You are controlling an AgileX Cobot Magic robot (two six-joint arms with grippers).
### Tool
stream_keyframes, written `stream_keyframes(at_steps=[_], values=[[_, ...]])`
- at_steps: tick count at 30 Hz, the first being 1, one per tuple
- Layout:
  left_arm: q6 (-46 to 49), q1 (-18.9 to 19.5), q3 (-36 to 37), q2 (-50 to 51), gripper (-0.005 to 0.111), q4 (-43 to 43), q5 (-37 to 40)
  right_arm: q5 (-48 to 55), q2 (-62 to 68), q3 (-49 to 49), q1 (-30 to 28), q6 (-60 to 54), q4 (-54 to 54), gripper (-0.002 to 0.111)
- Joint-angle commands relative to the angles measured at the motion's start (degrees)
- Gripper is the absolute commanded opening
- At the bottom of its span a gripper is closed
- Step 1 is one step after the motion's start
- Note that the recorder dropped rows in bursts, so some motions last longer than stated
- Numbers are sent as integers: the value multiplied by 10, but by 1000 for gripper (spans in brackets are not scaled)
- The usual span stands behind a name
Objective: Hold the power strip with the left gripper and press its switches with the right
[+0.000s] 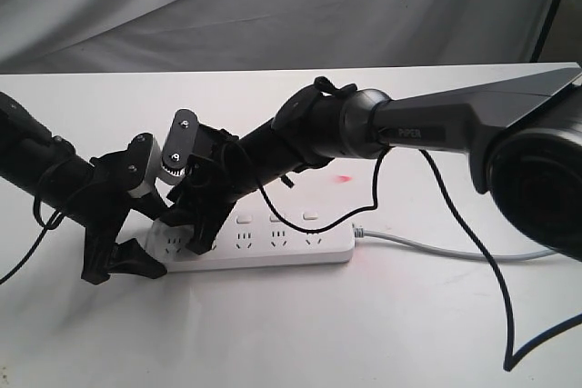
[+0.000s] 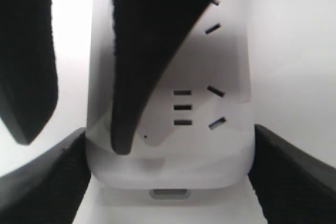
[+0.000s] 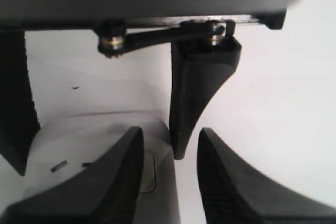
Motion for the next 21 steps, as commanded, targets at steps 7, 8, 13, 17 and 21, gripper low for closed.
stream_keyframes(at_steps=[7, 8, 13, 17, 21], values=[[-5, -3, -2, -2, 72, 3, -3, -6, 11, 2, -4, -18, -35, 33], [-5, -3, -2, -2, 72, 3, -3, -6, 11, 2, -4, -21, -34, 33], [-5, -3, -2, -2, 72, 3, -3, -6, 11, 2, -5, -38, -38, 33], [-5, -3, -2, -2, 72, 3, -3, -6, 11, 2, -5, -43, -42, 33], [-5, -3, -2, -2, 72, 3, -3, -15, 11, 2, -5, -44, -54, 33]])
